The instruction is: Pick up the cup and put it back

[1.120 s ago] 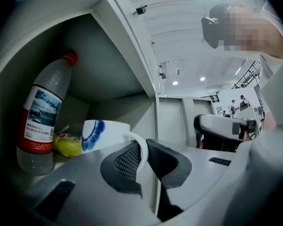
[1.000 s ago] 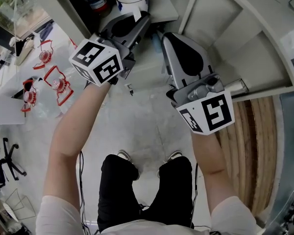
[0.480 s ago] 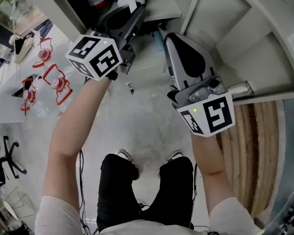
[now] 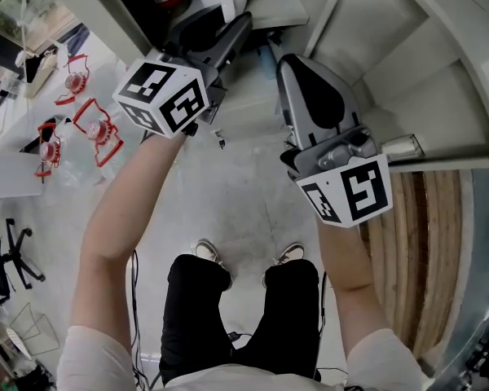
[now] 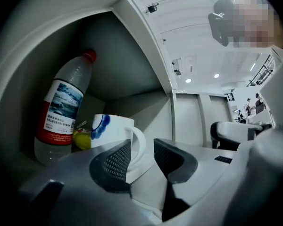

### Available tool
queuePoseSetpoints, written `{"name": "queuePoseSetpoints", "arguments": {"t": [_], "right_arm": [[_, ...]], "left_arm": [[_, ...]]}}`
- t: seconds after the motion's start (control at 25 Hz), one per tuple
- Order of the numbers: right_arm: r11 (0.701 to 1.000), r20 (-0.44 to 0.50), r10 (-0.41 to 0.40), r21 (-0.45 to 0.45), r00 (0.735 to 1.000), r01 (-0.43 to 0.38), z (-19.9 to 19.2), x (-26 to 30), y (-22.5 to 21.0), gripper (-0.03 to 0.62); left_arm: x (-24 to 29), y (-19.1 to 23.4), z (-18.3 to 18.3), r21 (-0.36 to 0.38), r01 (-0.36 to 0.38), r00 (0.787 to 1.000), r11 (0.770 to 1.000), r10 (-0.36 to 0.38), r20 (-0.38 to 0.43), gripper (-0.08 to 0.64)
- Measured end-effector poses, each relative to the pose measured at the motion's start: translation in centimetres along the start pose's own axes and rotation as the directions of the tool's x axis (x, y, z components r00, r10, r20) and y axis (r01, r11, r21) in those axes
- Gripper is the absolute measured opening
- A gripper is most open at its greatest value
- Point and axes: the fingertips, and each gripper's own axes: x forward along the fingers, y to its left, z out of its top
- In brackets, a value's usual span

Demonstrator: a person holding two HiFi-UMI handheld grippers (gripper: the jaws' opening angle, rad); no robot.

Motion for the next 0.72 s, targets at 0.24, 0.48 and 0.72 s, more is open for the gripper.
{"name": "queuePoseSetpoints", "arguments": {"t": [0.24, 0.48, 0.72], "right_arm": [[1.000, -0.045, -0.007, 0.021, 0.999, 0.008, 0.8, -0.5, 0.2, 0.017], [0.999, -0.082, -0.026, 0.042, 0.996, 0.030, 1.6, -1.4, 0.1, 0.017], [0.999, -0.095, -0.011, 0.032, 0.995, 0.014, 4.5, -1.0, 1.3, 0.017]], "left_arm": [[-2.0, 0.6, -0.7, -0.024, -0.079, 0.996, 0.997, 0.078, -0.040, 0.215], [-4.2, -1.3, 0.3, 0.067, -0.111, 0.991, 0.992, 0.115, -0.063, 0.176], [-6.4, -3.1, 2.6, 0.103, -0.113, 0.989, 0.988, 0.122, -0.079, 0.039]]}}
